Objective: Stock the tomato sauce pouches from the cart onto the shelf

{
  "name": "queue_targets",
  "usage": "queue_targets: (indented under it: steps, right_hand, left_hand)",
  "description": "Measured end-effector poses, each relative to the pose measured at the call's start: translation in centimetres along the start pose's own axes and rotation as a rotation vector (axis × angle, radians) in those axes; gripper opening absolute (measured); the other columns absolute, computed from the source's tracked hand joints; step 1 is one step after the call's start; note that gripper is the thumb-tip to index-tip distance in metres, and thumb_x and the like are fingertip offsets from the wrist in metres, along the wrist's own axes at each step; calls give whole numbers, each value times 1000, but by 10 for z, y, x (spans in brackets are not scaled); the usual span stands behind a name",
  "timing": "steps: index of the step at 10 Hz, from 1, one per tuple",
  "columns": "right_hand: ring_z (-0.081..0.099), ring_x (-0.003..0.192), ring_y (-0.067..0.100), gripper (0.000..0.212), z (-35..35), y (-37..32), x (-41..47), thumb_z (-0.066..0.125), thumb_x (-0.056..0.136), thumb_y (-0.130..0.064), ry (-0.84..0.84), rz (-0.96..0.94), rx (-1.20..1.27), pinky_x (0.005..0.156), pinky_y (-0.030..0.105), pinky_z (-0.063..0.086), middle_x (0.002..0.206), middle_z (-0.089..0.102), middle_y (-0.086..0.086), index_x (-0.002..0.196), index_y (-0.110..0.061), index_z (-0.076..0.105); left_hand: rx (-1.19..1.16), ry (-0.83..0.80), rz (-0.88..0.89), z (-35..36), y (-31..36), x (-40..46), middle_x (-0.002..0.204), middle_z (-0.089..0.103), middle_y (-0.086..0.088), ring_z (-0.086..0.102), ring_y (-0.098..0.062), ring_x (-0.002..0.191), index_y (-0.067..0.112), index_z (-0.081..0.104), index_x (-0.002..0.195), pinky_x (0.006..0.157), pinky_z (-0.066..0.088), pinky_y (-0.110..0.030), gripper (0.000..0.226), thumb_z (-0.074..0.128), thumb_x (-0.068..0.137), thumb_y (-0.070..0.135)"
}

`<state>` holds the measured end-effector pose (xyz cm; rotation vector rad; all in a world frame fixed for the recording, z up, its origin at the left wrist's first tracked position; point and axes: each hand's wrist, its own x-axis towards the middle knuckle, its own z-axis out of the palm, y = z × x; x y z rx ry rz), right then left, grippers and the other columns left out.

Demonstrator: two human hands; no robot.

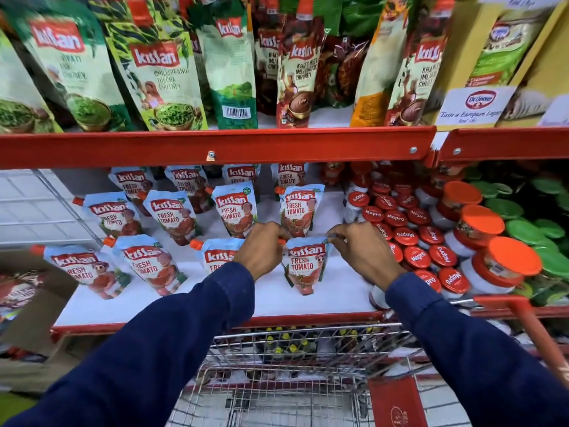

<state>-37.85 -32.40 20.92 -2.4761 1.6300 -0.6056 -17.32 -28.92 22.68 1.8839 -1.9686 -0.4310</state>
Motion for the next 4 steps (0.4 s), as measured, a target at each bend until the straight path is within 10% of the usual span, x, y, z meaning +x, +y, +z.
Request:
queue_targets:
  steps: [4]
  right_hand:
    - [61,117,29,46,-2,-9,-32,68,88,-18,110,45,140,98,41,52,131,65,8,133,-16,58]
  left_hand:
    - [24,100,72,-38,6,-42,127,64,-11,60,-31,113,11,59,126,88,52,-35,37,66,91,20]
